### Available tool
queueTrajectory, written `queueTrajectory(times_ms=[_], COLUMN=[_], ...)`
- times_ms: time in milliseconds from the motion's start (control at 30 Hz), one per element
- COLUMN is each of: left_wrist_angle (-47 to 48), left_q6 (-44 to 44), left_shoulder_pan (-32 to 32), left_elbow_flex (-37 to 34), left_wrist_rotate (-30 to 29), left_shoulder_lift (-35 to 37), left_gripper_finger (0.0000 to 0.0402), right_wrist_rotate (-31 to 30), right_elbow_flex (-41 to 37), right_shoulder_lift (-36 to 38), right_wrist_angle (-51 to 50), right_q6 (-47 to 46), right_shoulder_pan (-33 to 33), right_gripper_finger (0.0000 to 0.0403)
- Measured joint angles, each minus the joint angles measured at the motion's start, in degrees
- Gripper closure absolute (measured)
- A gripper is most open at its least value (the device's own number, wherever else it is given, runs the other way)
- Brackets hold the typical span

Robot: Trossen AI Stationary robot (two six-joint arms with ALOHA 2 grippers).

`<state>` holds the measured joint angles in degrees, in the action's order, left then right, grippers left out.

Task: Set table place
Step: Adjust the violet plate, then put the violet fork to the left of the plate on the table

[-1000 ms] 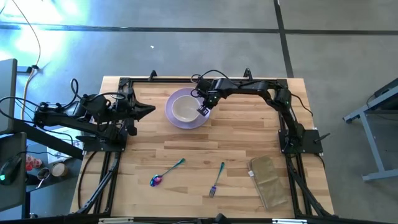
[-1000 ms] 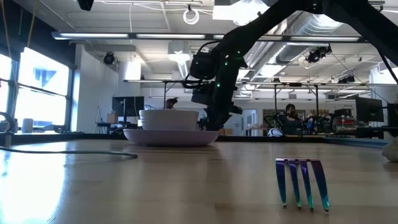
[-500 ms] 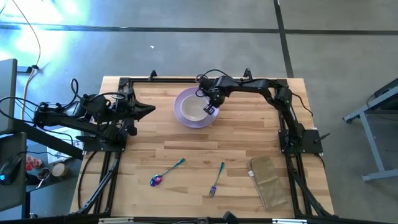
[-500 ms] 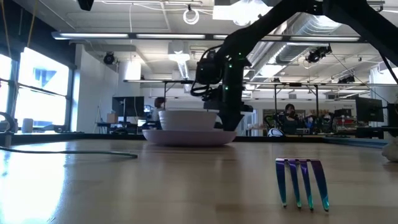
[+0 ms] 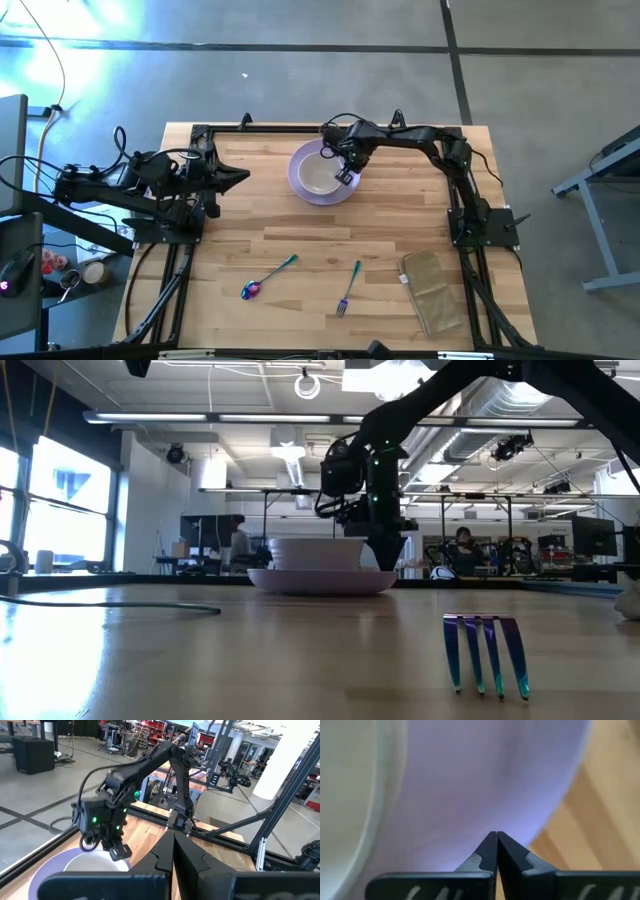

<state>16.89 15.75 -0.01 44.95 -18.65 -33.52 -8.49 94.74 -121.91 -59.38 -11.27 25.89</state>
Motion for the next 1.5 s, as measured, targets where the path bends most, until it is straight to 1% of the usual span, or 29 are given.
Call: queueTrajectory(times_ms=[200, 367, 500, 633, 800, 900, 1000, 1167, 1233, 1400, 1500], left_wrist_angle=[0.0, 1.0, 1.8, 1.8, 1.8, 1.8, 1.7, 1.8, 2.1, 3.1, 3.5], left_q6=[0.0, 1.0, 2.1, 2.1, 2.6, 2.6, 2.5, 1.4, 1.2, 2.4, 1.4], left_shoulder_pan=[0.0, 0.0, 0.0, 0.0, 0.0, 0.0, 0.0, 0.0, 0.0, 0.0, 0.0], left_elbow_flex=[0.0, 0.0, 0.0, 0.0, 0.0, 0.0, 0.0, 0.0, 0.0, 0.0, 0.0], left_wrist_rotate=[0.0, -1.4, -2.5, -2.8, -2.8, -2.8, -2.8, -1.6, -0.6, 1.4, 2.6], left_shoulder_lift=[0.0, -0.4, -1.2, -2.1, -3.2, -4.0, -4.2, -4.2, -4.3, -4.2, -4.2], left_gripper_finger=[0.0401, 0.0401, 0.0401, 0.0401, 0.0401, 0.0401, 0.0401, 0.0401, 0.0401, 0.0401, 0.0401], right_wrist_rotate=[0.4, 0.6, 0.2, -3.6, -9.1, -9.8, -9.6, -8.2, -7.4, -5.6, -4.4], right_elbow_flex=[0.0, 0.0, 0.0, 0.0, 0.0, 0.0, 0.0, 0.0, 0.0, 0.0, 0.0], right_shoulder_lift=[8.3, 18.5, 26.3, 32.5, 36.1, 36.2, 34.8, 29.8, 27.2, 21.2, 18.6], right_wrist_angle=[2.8, 2.6, 0.5, -5.1, -13.9, -16.8, -17.1, -16.2, -16.2, -14.5, -12.4], right_q6=[-0.1, 0.0, -0.9, -3.9, -13.3, -17.2, -17.2, -16.9, -15.5, -9.0, -4.4], right_shoulder_pan=[-0.4, -2.0, -3.9, -8.2, -14.8, -19.1, -23.8, -29.6, -31.4, -36.1, -39.1], right_gripper_finger=[0.0403, 0.0403, 0.0403, 0.0403, 0.0403, 0.0403, 0.0403, 0.0403, 0.0403, 0.0403, 0.0403])
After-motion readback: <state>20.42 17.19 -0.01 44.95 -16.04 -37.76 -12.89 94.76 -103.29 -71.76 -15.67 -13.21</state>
